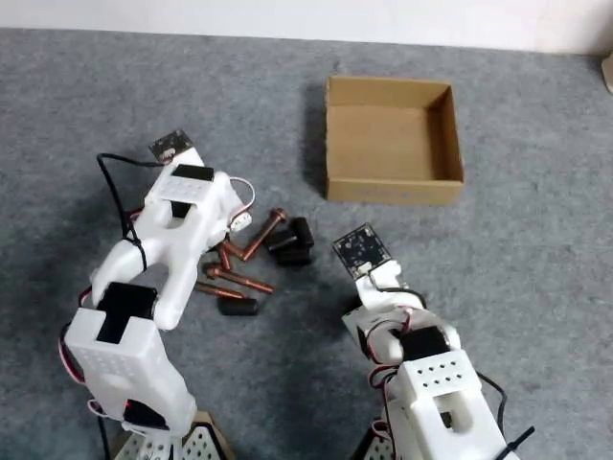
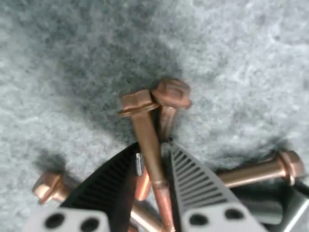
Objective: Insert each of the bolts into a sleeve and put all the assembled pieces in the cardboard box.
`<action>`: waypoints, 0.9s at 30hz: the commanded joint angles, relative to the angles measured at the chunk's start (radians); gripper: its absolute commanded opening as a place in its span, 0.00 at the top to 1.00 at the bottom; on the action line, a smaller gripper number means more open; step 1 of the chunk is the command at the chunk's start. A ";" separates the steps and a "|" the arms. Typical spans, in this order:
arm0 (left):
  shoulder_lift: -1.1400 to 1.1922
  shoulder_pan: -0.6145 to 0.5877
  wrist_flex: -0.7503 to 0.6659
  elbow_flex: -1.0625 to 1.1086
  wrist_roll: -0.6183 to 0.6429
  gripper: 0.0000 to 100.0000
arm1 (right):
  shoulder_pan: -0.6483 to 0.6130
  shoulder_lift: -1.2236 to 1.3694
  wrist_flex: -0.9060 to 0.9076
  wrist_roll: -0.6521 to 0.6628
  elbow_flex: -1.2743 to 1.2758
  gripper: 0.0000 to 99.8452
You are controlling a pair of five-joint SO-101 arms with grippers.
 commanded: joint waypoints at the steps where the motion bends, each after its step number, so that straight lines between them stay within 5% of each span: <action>1: -0.019 -0.015 0.014 -0.041 -0.058 0.99 | 0.007 -0.012 -0.022 0.011 -0.005 1.00; 11: -0.076 0.007 0.106 -0.050 -0.410 0.99 | 0.007 -0.012 -0.042 0.011 -0.004 1.00; 19: -0.277 0.070 0.103 0.104 -0.514 1.00 | 0.007 -0.012 -0.042 0.011 -0.002 1.00; 27: -0.381 0.074 -0.112 0.300 -0.606 0.99 | 0.007 -0.012 -0.042 0.011 -0.002 1.00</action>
